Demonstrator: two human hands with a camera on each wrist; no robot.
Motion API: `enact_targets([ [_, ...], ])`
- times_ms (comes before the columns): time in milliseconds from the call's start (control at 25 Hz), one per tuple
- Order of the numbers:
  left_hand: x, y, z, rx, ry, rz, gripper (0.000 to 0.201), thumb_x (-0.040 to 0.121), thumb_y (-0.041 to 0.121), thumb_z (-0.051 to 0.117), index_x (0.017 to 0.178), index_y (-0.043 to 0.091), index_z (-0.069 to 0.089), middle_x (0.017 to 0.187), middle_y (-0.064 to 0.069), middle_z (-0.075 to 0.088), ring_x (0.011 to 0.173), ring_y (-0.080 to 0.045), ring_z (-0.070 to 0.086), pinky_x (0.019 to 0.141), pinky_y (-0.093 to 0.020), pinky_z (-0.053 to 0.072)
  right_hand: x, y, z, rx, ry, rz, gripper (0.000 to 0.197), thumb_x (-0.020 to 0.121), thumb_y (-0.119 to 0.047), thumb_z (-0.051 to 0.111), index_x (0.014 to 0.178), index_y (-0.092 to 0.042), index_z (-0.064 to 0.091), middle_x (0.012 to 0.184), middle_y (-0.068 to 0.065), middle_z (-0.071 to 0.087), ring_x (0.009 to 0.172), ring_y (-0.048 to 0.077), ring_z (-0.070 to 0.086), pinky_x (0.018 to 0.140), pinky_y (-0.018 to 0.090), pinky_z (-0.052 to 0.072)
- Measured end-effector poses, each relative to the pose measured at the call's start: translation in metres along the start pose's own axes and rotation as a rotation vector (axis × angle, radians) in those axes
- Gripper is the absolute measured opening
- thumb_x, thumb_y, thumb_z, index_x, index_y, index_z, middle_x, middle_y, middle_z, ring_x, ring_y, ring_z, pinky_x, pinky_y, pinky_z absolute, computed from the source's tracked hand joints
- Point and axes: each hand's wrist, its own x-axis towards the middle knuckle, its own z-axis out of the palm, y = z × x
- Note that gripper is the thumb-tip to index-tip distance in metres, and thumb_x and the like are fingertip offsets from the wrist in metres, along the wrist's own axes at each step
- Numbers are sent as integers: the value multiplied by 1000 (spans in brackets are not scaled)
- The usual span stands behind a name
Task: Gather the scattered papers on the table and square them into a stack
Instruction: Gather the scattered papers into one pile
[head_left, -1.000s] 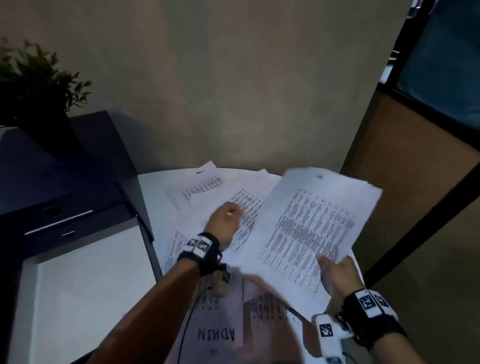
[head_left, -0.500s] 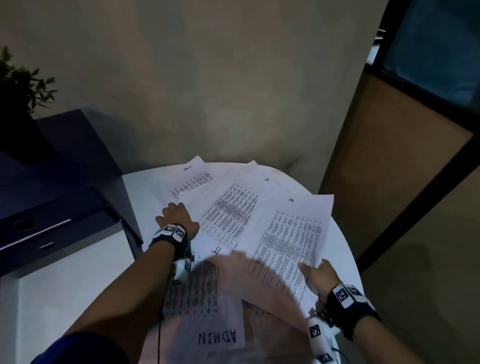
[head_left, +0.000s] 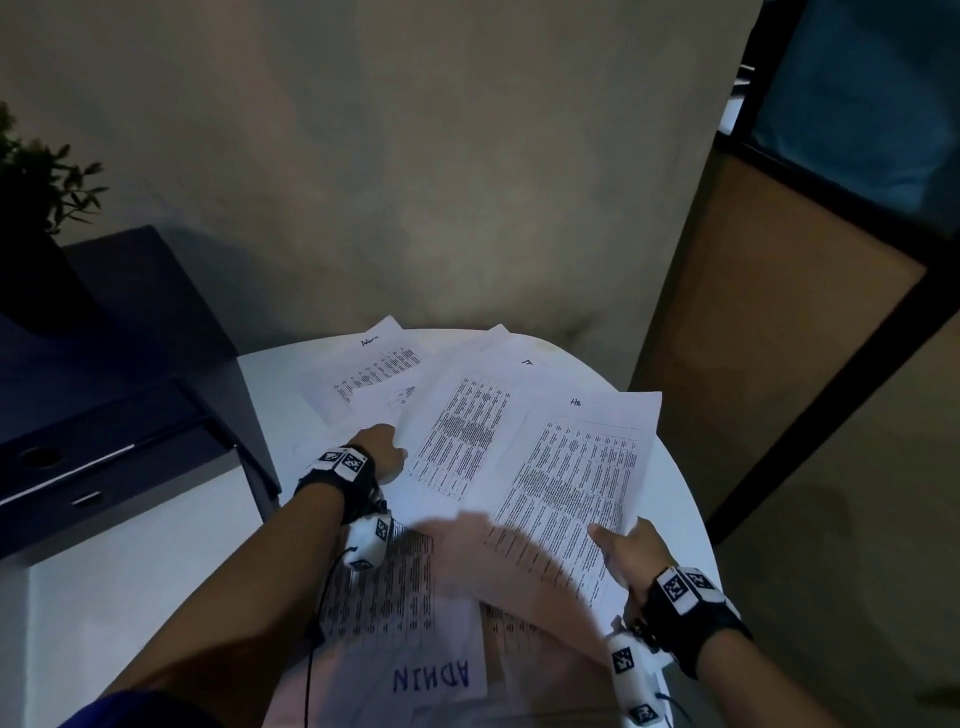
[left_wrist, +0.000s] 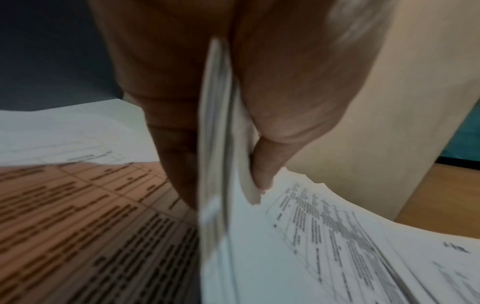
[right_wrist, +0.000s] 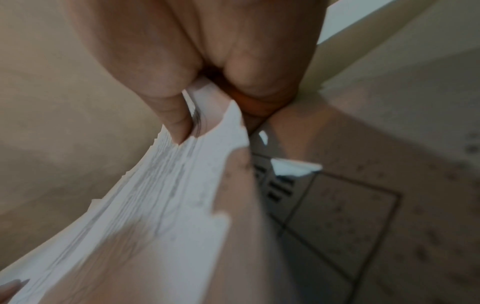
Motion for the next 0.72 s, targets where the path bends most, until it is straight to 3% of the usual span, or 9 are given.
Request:
enact_targets([
  [80,-8,4,-3,-33,27,37,37,101,27,45,132,6,48,135,-18,53,113,-33,56,89,-35,46,4,5,2,10,24,4,113,39,-85,73,119,-10,49,79,3,49,64,18,48,72,33,44],
  [160,-16,7,-14,-111,126,49,27,98,20,44,120,8,53,127,-20,58,100,-33,57,82,-34,46,-4,-2,-1,25,25,-6,103,52,-77,77,125,-12,47,78,4,56,64,19,53,70,30,46],
  [240,-29,10,-34,-183,307,49,22,96,12,43,113,8,55,119,-22,62,92,-35,58,79,-35,47,-8,-5,-2,5,16,-23,99,70,-62,76,140,-1,41,92,11,65,82,28,65,77,33,52],
  [280,-36,13,-45,-237,421,40,22,95,9,43,113,8,56,113,-23,64,88,-36,58,77,-35,47,-7,-4,-2,-11,15,-25,101,67,-66,75,138,-2,43,91,9,62,80,28,64,76,34,53],
  [400,-56,20,-80,-533,652,4,24,99,11,43,117,1,56,111,-27,62,95,-41,60,83,-41,47,10,12,-2,-67,-20,-4,83,48,-82,70,97,-17,53,58,-8,42,53,15,38,57,25,37],
  [440,-56,21,-86,-684,654,-1,28,99,15,45,119,-2,55,116,-29,61,103,-44,60,90,-44,47,11,12,-2,-62,-37,-11,70,48,-81,68,79,-23,45,53,-10,36,50,13,31,55,24,32],
  [520,-56,26,-84,-918,594,54,33,97,23,49,122,3,57,120,-30,62,109,-44,61,97,-49,47,0,1,-7,-52,-45,-26,70,45,-81,71,70,-29,31,58,-7,33,47,13,32,53,23,32],
  [640,-66,44,-43,-792,429,213,34,99,17,51,131,12,58,128,-17,65,100,-28,64,90,-33,47,-16,-11,-11,100,-106,-50,58,73,-75,63,106,-29,56,70,3,63,54,22,59,52,26,48],
  [720,-73,57,1,-665,290,232,36,99,14,54,134,11,56,133,-12,62,101,-21,59,86,-24,41,-20,-11,-12,493,-263,14,75,74,-85,49,127,-32,59,107,11,74,93,28,71,87,46,57],
])
